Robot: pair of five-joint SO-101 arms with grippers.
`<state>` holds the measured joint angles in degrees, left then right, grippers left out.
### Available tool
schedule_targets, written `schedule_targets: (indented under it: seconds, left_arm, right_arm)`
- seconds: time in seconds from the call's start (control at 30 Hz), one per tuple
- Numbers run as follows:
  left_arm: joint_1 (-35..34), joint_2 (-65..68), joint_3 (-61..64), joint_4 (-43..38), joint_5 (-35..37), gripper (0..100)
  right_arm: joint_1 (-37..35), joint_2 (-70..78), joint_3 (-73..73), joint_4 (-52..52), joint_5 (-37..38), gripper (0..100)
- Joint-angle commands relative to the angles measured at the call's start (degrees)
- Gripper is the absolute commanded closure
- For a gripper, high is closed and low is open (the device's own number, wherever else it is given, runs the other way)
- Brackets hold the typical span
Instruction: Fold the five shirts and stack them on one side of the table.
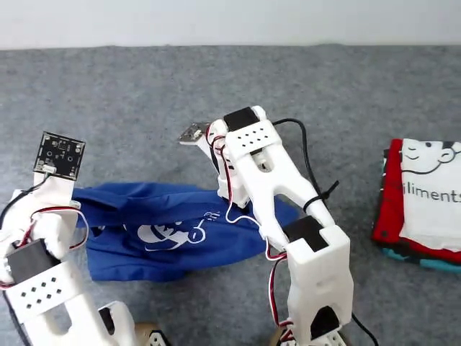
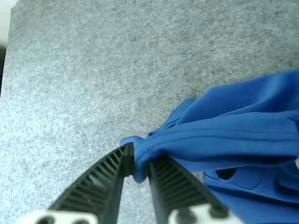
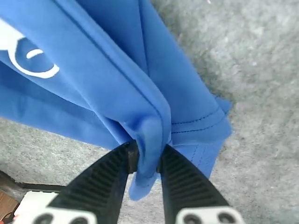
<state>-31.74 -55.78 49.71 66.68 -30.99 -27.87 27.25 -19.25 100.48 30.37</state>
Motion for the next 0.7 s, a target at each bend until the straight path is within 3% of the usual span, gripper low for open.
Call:
schedule_targets:
  seconds: [0.0,0.43,0.67]
  left_arm:
    - [-0.1,-0.8,-0.7,-1.1,-0.6,98]
    - [-0.1,-0.8,-6.4,-1.4,-0.6,98]
    - [-0.2,-0.8,-11.6,-8.1,-0.4,98]
  right_arm:
    - [0.7,-2.6,-3.9,2.1,0.4,95.5]
    - [4.9,-16.5,-4.5,1.5,15.2,99.0]
    - [11.2,-26.9,-9.3,1.5,18.0,99.0]
